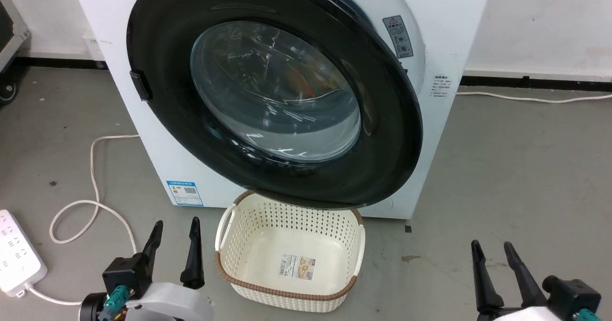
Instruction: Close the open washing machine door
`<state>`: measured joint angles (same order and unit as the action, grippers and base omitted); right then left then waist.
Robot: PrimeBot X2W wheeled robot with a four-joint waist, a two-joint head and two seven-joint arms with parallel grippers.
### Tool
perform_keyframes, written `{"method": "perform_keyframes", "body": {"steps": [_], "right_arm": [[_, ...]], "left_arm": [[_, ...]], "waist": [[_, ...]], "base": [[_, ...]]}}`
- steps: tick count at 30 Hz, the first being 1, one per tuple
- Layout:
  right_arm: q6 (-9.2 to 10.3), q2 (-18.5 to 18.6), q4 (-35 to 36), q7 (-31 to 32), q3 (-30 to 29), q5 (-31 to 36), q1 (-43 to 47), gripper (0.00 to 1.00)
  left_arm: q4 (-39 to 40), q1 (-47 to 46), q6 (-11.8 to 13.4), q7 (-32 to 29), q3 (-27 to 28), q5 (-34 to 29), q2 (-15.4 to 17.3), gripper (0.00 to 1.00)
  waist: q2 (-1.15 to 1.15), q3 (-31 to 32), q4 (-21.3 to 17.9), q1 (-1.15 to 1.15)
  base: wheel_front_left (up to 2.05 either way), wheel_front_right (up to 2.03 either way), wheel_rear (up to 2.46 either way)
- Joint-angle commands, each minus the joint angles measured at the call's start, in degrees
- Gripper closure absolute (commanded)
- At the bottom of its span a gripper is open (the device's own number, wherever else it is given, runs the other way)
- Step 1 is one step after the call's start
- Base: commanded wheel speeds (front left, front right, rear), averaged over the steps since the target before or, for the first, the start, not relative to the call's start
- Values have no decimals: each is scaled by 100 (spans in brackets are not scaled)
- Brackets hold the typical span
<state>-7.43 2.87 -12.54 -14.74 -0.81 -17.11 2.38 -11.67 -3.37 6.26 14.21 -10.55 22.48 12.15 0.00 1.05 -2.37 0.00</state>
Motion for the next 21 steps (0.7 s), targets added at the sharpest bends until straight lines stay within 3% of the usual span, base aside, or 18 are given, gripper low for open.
{"method": "perform_keyframes", "body": {"steps": [1,8,10,21], "right_arm": [[-6,0,100,-1,0,367,-11,100],[-6,0,557,363,205,709,-252,100],[-6,0,596,536,331,768,-695,100],[-6,0,-38,486,389,889,-2092,100]], "left_arm": [[77,40,55,46,-25,-82,-16,0],[284,-10,150,65,-25,-203,-68,0],[456,-156,188,70,-43,-297,-91,0],[820,-647,304,77,-68,-529,-246,0]], "waist": [[0,-52,18,0],[0,-288,89,0],[0,-578,186,0],[0,-1454,526,0]], "base": [[0,0,0],[0,0,0],[0,0,0],[0,0,0]]}}
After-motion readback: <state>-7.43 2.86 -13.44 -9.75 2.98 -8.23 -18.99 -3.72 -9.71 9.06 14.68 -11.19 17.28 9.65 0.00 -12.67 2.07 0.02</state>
